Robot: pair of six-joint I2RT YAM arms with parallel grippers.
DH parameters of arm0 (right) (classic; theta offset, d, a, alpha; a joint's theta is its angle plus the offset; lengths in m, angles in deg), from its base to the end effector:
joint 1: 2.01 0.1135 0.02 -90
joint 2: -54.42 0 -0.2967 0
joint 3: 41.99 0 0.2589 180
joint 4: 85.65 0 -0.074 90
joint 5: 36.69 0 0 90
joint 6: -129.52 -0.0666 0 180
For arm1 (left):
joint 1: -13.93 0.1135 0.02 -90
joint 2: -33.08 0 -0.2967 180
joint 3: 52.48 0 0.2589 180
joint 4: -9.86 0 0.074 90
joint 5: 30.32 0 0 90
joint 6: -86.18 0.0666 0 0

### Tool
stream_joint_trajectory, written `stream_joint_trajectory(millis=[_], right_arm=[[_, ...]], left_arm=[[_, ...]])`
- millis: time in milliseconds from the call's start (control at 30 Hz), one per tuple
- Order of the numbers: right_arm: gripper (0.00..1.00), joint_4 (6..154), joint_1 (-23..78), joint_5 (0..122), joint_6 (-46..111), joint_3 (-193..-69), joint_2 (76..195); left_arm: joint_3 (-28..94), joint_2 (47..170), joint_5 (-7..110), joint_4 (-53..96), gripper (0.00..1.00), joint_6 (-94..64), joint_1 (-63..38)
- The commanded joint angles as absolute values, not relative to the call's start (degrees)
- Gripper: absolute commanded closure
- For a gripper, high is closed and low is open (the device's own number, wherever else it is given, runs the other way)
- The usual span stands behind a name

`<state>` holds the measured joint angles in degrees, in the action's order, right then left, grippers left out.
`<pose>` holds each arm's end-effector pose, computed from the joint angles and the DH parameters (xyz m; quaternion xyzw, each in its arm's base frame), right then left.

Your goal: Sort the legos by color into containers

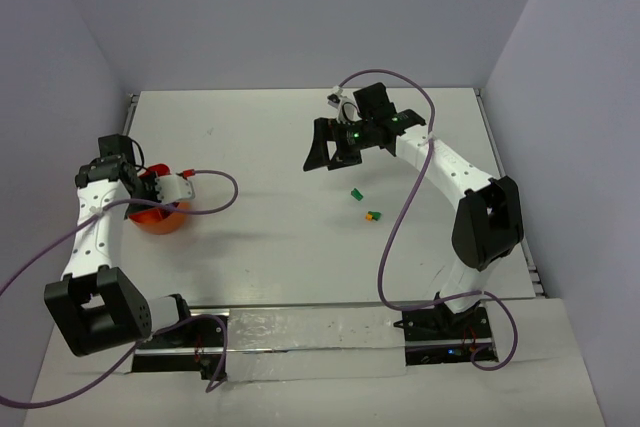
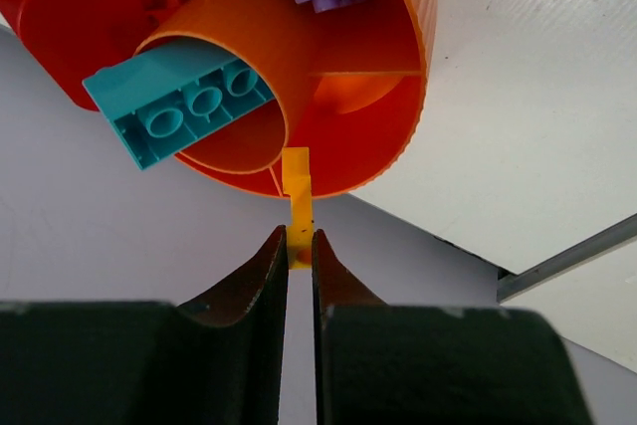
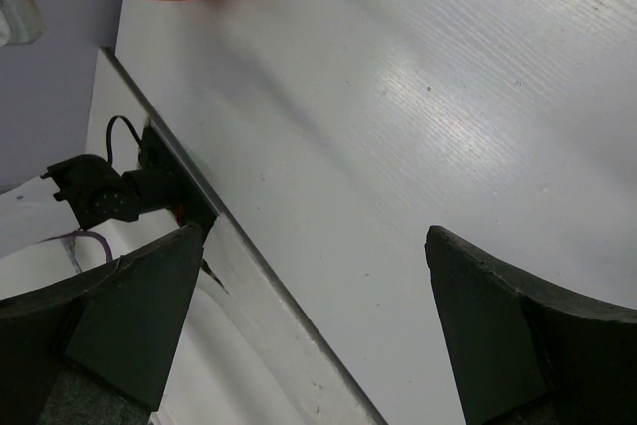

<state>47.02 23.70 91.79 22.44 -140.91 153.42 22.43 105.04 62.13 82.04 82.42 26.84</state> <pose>0.3520 0.2155 0.3133 -0.1855 0.8682 0.4110 0.2073 0.2299 0.0556 0.2775 0.5841 0.7911 0.1508 0.1009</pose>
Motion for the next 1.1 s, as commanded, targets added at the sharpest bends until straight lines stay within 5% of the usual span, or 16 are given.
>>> stream_joint_trajectory(millis=[0, 1067], right_arm=[[0.0, 47.03, 22.95, 92.76, 23.17, -143.2, 153.99], [0.0, 47.29, 22.51, 94.18, 23.08, -142.41, 154.17]], left_arm=[[22.02, 105.76, 62.04, 79.0, 0.86, 84.5, 27.2], [20.34, 101.37, 61.43, 83.72, 0.84, 85.81, 27.3]])
